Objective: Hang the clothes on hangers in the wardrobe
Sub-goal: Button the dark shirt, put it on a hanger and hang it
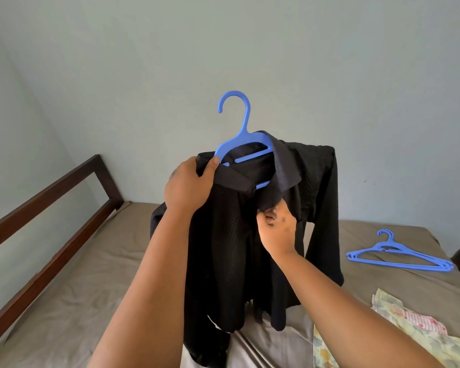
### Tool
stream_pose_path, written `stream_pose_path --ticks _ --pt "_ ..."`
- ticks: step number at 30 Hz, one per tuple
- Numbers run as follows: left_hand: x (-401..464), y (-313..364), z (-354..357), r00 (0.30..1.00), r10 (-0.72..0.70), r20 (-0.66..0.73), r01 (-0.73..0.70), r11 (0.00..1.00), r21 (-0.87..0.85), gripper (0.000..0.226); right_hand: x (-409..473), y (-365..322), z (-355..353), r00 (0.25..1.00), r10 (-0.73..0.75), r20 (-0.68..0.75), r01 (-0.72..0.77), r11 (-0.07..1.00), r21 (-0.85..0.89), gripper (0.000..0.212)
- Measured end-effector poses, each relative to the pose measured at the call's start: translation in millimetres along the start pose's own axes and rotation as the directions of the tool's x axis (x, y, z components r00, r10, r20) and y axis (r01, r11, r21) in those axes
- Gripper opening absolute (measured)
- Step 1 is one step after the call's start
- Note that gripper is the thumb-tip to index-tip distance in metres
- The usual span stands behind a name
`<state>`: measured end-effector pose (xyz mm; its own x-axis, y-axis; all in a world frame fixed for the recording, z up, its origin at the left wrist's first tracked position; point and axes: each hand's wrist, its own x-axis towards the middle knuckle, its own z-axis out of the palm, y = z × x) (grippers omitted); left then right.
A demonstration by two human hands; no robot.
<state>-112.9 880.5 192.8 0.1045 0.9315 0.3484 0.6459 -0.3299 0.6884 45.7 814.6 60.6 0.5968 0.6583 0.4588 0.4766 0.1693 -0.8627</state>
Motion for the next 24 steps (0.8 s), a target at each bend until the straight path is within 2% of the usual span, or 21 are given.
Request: stream_pose_path --ticks 5,10,12,15,18,20,24 --pt "0 0 -4 1.0 -0.024 -0.003 0.024 0.999 -0.03 0.045 -9 0 -8 0.985 -0.171 0.02 0.17 0.985 0.016 0.015" --pt "2 -1 -9 0.999 -0.03 -0.032 0.029 0.999 -0.014 0.045 -14 1 -11 0.982 -0.188 -0.017 0.188 0.982 0.016 0.021" --pt "2 -3 -11 0.999 -0.041 -0.036 0.041 0.999 -0.002 0.046 -15 -2 -13 0.964 -0.265 -0.001 0.265 0.964 -0.036 0.021" --pt "1 -5 -12 0.997 -0.056 -0.048 0.057 0.998 0.021 0.048 -15 -7 -15 0.907 -0.414 0.085 0.422 0.889 -0.177 0.006" --pt "-1 -4 -13 0.998 -0.053 -0.042 0.055 0.998 0.03 0.049 -13 2 -12 0.802 -0.537 0.261 0.596 0.742 -0.307 0.015" --pt "-3 -3 -14 0.999 -0.038 -0.03 0.039 0.998 0.044 0.05 -10 9 -9 0.808 -0.489 0.327 0.585 0.727 -0.36 0.018" --pt "-9 1 -15 1.0 0.003 -0.016 -0.002 0.999 0.034 0.05 -2 9 1 0.896 -0.358 0.264 0.439 0.81 -0.39 0.021"
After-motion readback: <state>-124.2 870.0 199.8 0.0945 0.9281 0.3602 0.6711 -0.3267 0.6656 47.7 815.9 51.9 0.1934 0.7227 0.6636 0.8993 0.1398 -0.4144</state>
